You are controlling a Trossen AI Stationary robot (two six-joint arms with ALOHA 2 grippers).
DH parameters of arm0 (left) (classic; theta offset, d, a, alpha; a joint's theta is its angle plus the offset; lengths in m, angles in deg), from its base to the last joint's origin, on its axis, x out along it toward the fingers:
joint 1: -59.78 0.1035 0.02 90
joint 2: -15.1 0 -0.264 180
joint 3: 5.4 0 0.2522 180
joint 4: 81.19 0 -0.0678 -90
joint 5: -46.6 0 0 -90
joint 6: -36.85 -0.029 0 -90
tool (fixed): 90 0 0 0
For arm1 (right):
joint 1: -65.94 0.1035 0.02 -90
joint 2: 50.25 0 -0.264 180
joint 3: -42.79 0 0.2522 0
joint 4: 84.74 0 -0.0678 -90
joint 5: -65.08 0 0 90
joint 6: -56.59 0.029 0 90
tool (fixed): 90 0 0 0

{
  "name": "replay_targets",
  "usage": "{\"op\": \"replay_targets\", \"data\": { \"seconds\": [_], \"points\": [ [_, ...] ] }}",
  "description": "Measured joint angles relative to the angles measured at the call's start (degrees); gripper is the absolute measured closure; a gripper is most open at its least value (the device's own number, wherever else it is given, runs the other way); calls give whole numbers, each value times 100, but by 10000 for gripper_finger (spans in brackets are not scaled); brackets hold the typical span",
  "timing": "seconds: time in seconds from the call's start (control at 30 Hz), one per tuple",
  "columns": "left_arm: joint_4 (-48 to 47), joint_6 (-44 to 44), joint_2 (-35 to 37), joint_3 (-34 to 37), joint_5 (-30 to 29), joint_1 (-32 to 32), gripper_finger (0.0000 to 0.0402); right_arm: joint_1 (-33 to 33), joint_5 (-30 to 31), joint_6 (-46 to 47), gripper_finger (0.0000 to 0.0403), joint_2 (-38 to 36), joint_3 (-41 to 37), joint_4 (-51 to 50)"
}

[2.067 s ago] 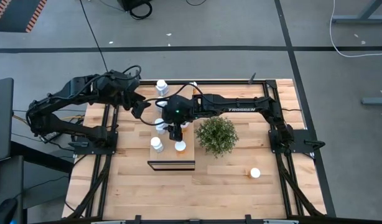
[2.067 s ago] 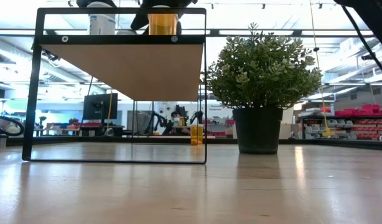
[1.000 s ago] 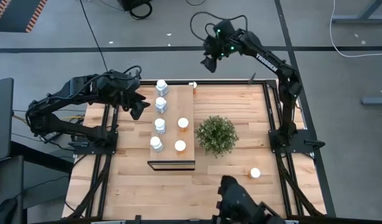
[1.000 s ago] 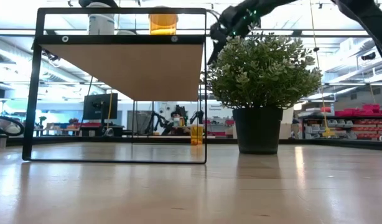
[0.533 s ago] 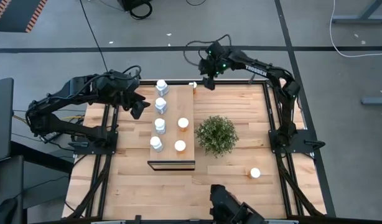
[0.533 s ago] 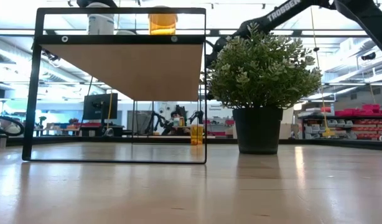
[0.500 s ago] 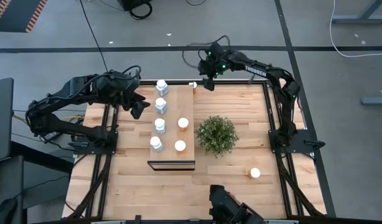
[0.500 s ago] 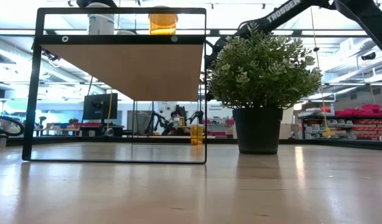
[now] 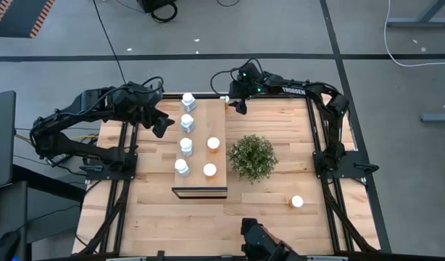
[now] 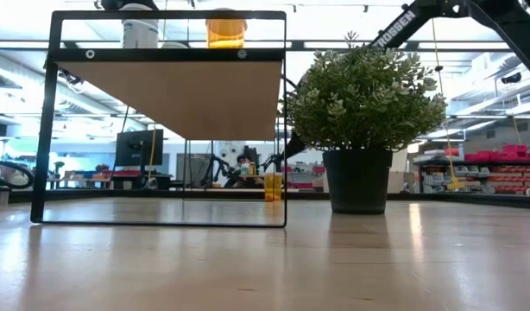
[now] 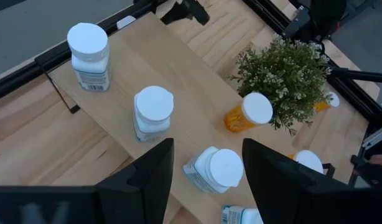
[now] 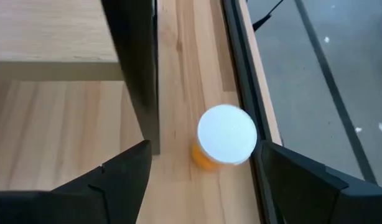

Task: Pick and place medicine bottles onto shelf by color
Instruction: Put the top orange pill bottle on the shelf aligned with the other orange pill bottles

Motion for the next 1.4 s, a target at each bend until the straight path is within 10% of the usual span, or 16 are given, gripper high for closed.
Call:
{"op": "replay_targets", "data": {
  "seconds": [0.4,1.4],
  "points": [
    [-4,160,0,0,0,-1,204,21,145,361,95,0,-793,1811],
    [-365,308,-4,-4,241,-2,208,158,603,708,95,603,-790,2373]
  ]
}}
